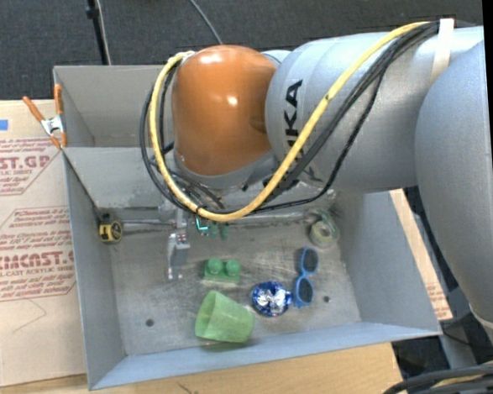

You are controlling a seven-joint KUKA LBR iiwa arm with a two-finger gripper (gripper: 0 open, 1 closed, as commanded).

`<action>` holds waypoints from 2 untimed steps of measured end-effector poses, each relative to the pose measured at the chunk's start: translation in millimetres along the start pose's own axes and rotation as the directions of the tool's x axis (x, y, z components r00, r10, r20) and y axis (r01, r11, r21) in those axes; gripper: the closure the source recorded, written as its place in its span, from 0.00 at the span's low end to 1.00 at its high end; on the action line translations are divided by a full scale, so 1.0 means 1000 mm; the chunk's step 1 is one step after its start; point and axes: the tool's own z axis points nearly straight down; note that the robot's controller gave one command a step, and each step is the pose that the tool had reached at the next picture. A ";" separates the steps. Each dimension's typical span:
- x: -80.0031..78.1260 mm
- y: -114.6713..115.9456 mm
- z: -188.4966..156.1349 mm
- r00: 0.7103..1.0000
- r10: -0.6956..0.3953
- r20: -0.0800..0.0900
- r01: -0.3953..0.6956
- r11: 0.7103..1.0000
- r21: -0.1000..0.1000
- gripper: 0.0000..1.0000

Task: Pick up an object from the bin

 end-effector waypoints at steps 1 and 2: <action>0.036 -0.064 0.102 0.983 -0.181 -0.001 0.181 0.983 0.002 0.00; 0.048 -0.120 0.135 0.999 -0.043 0.019 0.043 0.999 -0.010 0.00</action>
Offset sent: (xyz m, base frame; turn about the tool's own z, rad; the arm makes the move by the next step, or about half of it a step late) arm -0.0347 -0.0630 -0.0974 -0.1832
